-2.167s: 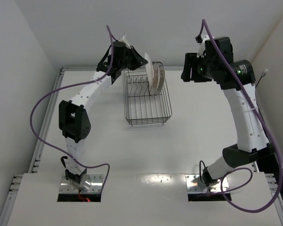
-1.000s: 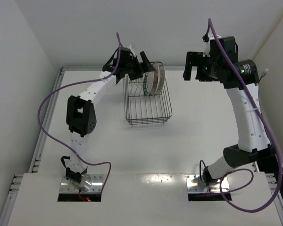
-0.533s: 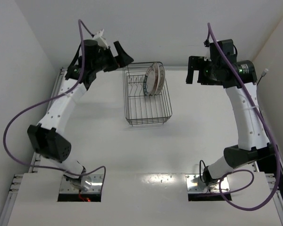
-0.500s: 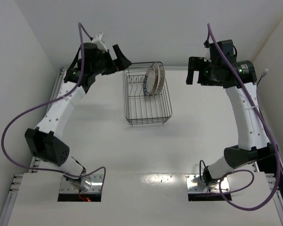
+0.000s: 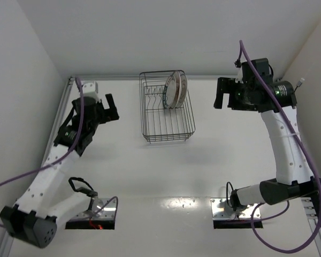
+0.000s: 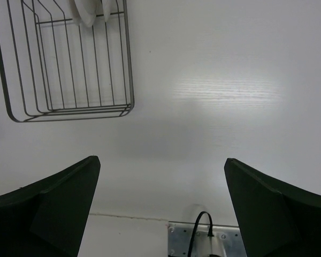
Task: Load the plates into the dish rack
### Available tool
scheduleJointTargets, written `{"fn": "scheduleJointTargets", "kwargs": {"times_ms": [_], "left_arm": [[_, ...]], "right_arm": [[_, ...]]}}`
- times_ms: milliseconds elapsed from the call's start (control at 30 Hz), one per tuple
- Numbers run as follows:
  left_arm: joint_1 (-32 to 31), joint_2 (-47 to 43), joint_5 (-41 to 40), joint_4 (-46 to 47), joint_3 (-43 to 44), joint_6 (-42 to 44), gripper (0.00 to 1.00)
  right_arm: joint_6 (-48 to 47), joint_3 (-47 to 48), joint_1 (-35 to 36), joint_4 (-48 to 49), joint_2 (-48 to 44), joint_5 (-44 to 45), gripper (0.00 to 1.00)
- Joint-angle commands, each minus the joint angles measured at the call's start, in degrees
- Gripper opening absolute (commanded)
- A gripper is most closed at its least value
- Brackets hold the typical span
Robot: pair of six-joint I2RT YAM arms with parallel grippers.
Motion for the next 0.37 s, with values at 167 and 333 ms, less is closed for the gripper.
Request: {"fn": "scheduleJointTargets", "kwargs": {"times_ms": [167,333], "left_arm": [[-0.1,-28.4,-8.7,12.7,-21.3,6.9,1.00],[-0.1,-35.3,-8.7,13.4,-25.6,7.4,1.00]], "right_arm": [[3.6,-10.5,-0.8,4.9,-5.7,-6.8,1.00],[3.6,-14.6,-0.8,7.4,-8.3,-6.0,1.00]]}}
